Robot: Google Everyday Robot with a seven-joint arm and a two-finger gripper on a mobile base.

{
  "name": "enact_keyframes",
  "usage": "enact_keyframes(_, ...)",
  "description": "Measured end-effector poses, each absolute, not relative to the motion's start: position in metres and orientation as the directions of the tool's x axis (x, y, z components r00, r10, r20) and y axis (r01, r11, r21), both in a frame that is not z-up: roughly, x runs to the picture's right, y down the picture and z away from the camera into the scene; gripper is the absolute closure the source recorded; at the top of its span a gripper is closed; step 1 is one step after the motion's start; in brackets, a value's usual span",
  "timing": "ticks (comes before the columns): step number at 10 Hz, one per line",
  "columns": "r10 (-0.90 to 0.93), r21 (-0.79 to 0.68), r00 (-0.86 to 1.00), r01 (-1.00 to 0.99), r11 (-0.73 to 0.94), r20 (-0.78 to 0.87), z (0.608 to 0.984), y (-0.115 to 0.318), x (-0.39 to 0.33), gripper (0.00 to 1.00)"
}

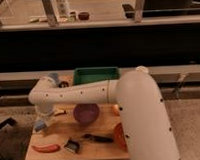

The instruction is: Place sponge in red bowl

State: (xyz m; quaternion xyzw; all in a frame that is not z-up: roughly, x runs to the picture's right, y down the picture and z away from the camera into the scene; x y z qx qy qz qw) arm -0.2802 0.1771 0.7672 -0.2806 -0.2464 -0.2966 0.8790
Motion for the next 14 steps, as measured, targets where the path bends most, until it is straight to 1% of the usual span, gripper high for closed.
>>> enact_keyframes(2, -0.350, -0.362, 0.731, 0.622, 0.694, 0.585, 0.765, 0.172, -0.251, 0.82)
enact_keyframes(6, -0.273, -0.418, 0.822, 0.504, 0.756, 0.499, 0.755, 0.166, -0.160, 0.82)
enact_keyframes(7, -0.252, -0.424, 0.845, 0.468, 0.775, 0.471, 0.745, 0.166, -0.137, 0.82)
enact_keyframes(9, -0.209, -0.425, 0.886, 0.392, 0.816, 0.415, 0.724, 0.160, -0.091, 0.84)
enact_keyframes(11, -0.157, -0.405, 0.924, 0.300, 0.864, 0.350, 0.686, 0.151, -0.037, 0.99)
enact_keyframes(12, -0.138, -0.390, 0.938, 0.261, 0.883, 0.317, 0.664, 0.143, -0.014, 0.99)
enact_keyframes(14, -0.110, -0.362, 0.957, 0.207, 0.909, 0.270, 0.624, 0.129, 0.012, 0.94)
